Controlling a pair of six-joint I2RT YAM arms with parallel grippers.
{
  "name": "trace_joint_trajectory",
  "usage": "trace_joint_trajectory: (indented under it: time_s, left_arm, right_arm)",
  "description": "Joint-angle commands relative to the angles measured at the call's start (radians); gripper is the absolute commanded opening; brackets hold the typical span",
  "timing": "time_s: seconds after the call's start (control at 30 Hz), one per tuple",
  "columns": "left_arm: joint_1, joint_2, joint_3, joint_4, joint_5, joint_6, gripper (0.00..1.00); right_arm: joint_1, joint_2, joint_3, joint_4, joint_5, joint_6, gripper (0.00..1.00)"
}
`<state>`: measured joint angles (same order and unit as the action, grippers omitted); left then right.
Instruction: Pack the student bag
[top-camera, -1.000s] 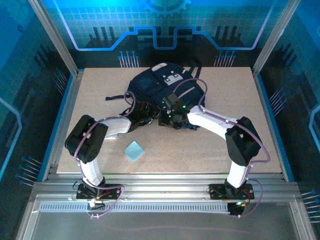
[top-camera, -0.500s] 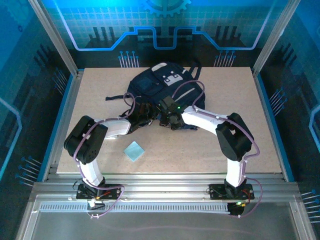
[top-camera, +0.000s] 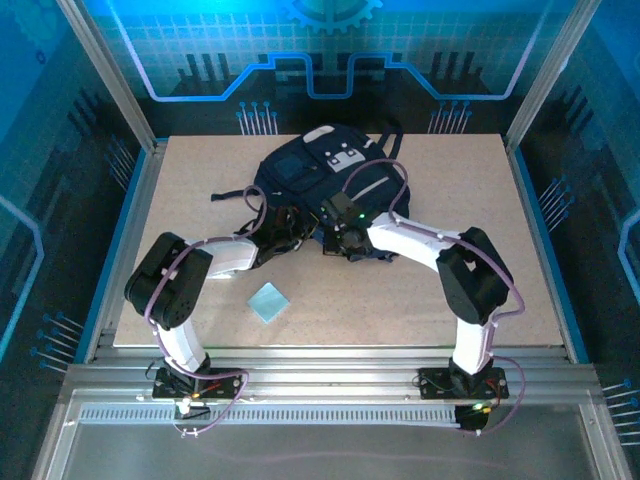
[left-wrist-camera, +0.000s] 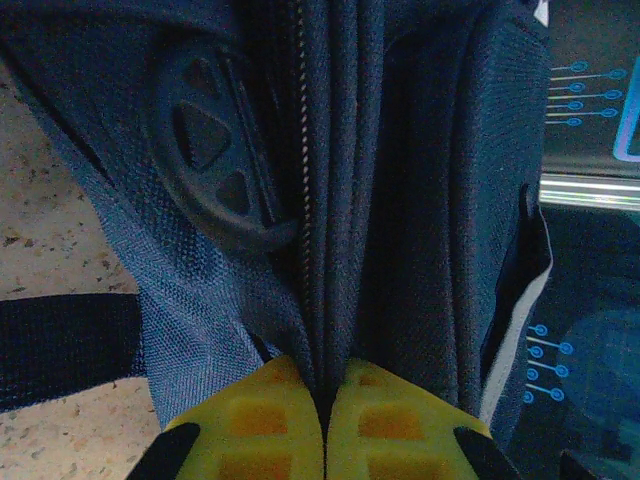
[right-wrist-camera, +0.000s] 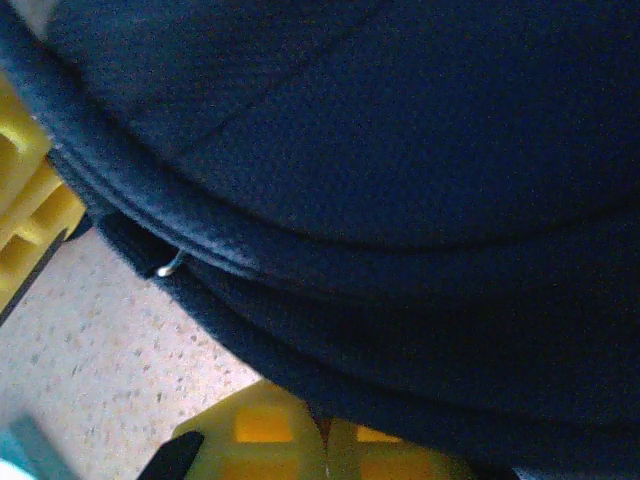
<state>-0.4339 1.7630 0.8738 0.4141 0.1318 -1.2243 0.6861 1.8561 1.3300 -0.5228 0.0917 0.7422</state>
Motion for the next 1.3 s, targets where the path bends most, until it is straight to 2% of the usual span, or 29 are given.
trace_joint_trajectory:
  time_s: [0.0, 0.23, 0.4, 0.63, 0.73, 0.83, 1.0, 1.1, 1.27]
  left_arm:
    - [0.052, -0.057, -0.016, 0.024, 0.054, 0.064, 0.0]
    - [0.098, -0.068, 0.018, -0.082, 0.151, 0.184, 0.0]
    - [0.114, -0.073, 0.037, -0.167, 0.194, 0.264, 0.0]
    - [0.177, -0.069, 0.095, -0.304, 0.299, 0.4, 0.0]
    - [0.194, -0.065, 0.144, -0.401, 0.327, 0.476, 0.0]
    - [0.202, -0.06, 0.196, -0.487, 0.362, 0.557, 0.0]
    - [0.219, -0.048, 0.273, -0.624, 0.42, 0.682, 0.0]
    - [0.25, -0.044, 0.287, -0.655, 0.474, 0.712, 0.0]
    - [0.297, -0.036, 0.303, -0.709, 0.463, 0.752, 0.0]
  right_arm:
    - [-0.083, -0.054, -0.002, -0.107, -0.123, -0.212, 0.0]
    - [-0.187, -0.063, 0.023, -0.299, -0.249, -0.421, 0.0]
    - [-0.243, -0.046, 0.069, -0.41, -0.238, -0.519, 0.0]
    - [-0.322, -0.023, 0.115, -0.455, 0.025, -0.592, 0.0]
    - [-0.329, 0.0, 0.129, -0.424, 0.172, -0.611, 0.0]
    - [-0.334, 0.043, 0.15, -0.366, 0.268, -0.638, 0.0]
    - [-0.336, 0.148, 0.213, -0.272, 0.445, -0.783, 0.0]
    - [-0.359, 0.198, 0.271, -0.26, 0.463, -0.849, 0.0]
    - [-0.385, 0.185, 0.262, -0.174, 0.445, -0.921, 0.0]
